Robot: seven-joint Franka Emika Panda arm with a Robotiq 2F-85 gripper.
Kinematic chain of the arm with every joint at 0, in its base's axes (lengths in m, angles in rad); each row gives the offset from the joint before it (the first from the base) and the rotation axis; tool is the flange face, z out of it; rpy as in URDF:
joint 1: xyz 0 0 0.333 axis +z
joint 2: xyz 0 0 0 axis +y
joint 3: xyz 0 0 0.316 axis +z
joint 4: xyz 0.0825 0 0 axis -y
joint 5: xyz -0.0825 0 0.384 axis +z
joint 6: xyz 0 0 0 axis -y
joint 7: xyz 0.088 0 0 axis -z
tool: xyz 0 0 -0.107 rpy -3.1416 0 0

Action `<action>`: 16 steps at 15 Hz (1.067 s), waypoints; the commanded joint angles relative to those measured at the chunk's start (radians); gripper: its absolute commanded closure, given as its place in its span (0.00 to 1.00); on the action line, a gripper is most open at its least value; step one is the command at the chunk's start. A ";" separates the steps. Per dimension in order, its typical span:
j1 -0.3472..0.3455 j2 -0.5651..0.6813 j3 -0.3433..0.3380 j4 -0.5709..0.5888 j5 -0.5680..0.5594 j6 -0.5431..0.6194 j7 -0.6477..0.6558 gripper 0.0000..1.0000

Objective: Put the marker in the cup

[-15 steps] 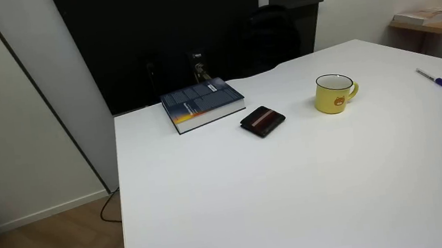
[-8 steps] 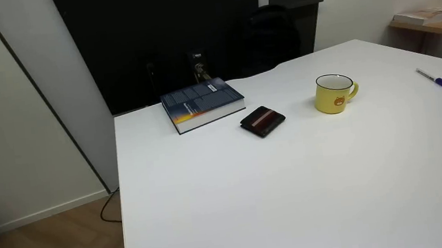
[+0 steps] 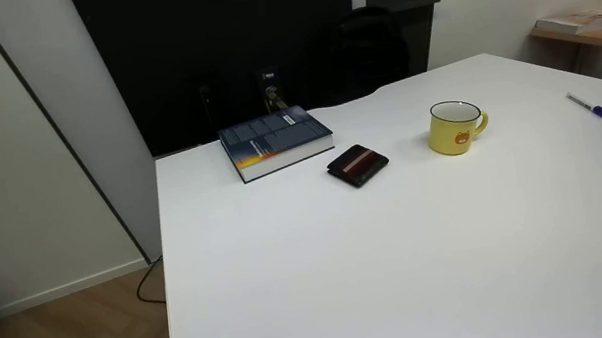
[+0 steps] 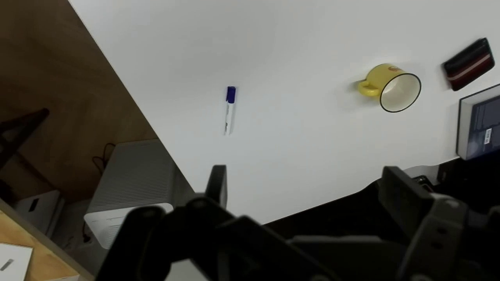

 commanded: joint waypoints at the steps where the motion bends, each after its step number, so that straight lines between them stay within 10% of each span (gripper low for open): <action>1: 0.018 0.176 -0.014 0.097 0.070 0.062 -0.012 0.00; 16: -0.126 0.616 0.090 0.315 0.194 0.140 0.001 0.00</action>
